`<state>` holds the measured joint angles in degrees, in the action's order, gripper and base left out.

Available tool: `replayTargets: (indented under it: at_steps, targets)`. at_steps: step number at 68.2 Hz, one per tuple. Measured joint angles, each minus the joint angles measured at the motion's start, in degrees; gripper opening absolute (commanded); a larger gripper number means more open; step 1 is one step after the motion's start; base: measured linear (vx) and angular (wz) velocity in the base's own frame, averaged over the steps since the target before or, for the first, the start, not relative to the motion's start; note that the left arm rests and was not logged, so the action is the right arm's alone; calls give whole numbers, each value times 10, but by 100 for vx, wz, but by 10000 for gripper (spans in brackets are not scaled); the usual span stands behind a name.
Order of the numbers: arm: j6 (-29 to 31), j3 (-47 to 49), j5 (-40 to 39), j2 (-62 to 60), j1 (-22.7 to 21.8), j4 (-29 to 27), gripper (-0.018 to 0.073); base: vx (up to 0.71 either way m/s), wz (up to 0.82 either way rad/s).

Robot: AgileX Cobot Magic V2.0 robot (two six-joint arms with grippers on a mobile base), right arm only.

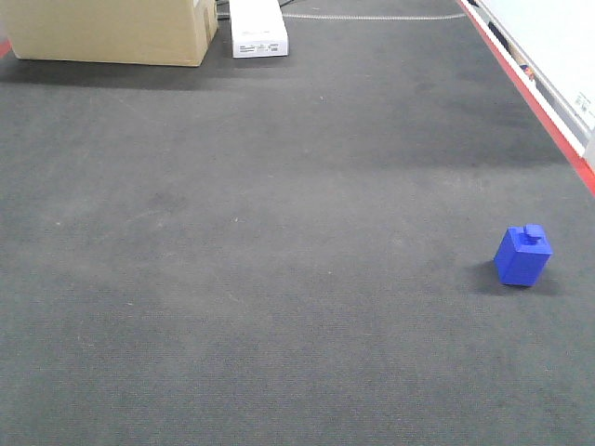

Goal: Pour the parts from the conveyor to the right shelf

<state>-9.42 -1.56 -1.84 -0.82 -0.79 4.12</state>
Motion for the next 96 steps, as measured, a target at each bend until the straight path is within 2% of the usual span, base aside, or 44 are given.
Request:
replayTargets:
  at_steps: [21, 35, 51, 65, 70, 76, 83, 91, 96]
  targets:
    - [34, 3, -97, 0, 0, 1, -6, 0, 0]
    - [115, 105, -94, 9, 0, 2, -6, 0, 0]
    - [138, 294, -13, 159, 0, -1, -6, 0, 0]
    - [137, 421, 119, 324, 0, -3, 29, 0, 0]
    - [130, 449, 153, 374, 0, -11, 89, 0, 0]
    - [123, 468, 177, 422, 0, -27, 229, 0, 0]
    - [122, 474, 189, 459, 0, -41, 515, 0, 0]
    - [122, 474, 199, 480, 0, -41, 731, 0, 0]
    - [126, 474, 200, 491, 0, -41, 727, 0, 0]
